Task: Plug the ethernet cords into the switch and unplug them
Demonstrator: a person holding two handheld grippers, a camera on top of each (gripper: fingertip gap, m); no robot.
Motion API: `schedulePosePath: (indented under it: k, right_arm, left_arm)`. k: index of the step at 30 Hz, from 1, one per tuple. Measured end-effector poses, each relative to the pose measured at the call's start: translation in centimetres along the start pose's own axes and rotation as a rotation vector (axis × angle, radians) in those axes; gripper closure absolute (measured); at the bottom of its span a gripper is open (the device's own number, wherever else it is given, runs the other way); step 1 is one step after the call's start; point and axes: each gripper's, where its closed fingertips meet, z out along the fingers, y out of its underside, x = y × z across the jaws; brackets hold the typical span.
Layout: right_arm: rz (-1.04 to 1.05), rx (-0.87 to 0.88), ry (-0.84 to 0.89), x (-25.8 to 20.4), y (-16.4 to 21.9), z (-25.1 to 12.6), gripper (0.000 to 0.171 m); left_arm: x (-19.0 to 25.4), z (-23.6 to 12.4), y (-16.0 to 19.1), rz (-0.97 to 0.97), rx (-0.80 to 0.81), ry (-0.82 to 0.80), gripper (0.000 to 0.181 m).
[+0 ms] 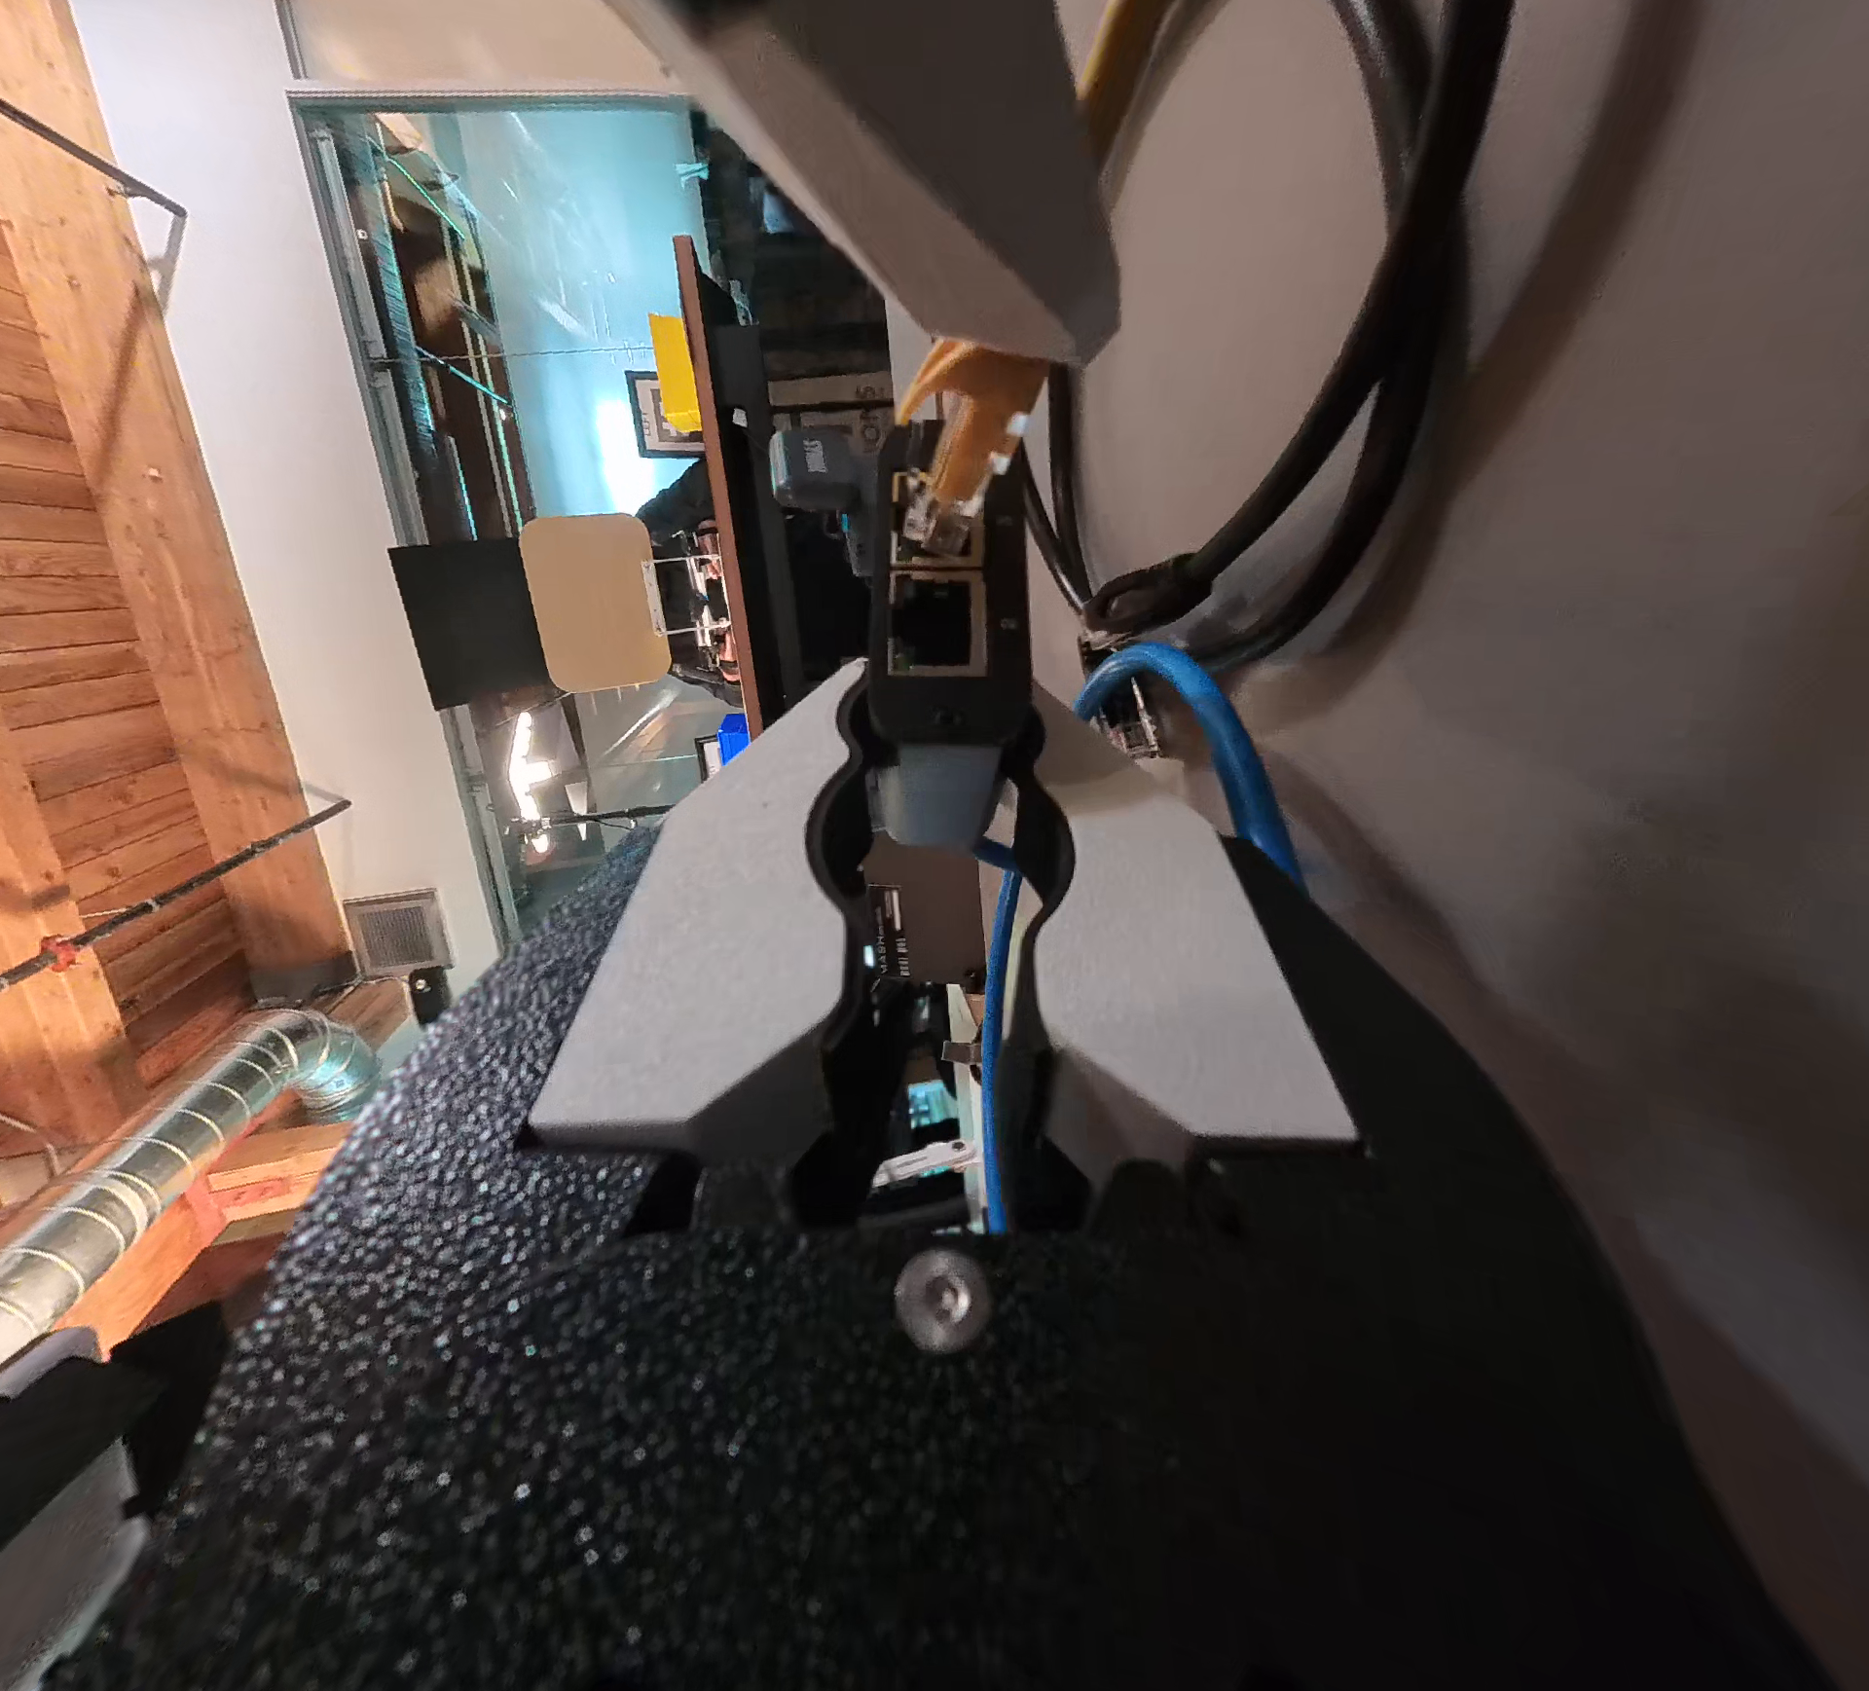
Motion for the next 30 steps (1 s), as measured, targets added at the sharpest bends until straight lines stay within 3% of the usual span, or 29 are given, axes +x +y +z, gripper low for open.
schedulePosePath:
  k: [13, 19, 25, 30]
  right_arm:
    - [0.350, -0.117, -0.216, -1.1, 3.0, 1.0, 0.163]
    - [0.557, -0.012, -0.408, -1.3, 2.5, 0.8, 0.162]
    - [0.480, 0.028, -0.399, -1.2, 2.5, 1.4, 0.162]
    - [0.377, -0.022, -0.270, -0.5, 2.8, 1.6, 0.163]
  left_arm:
    - [2.1, 0.7, -1.3, 0.166, -0.061, 0.028, 0.160]
    - [3.0, 1.0, -1.1, 0.135, -0.052, 0.065, 0.160]
    - [3.2, 1.0, -0.9, 0.069, -0.032, 0.077, 0.160]
    - [3.3, 1.1, -0.9, 0.061, -0.030, 0.085, 0.160]
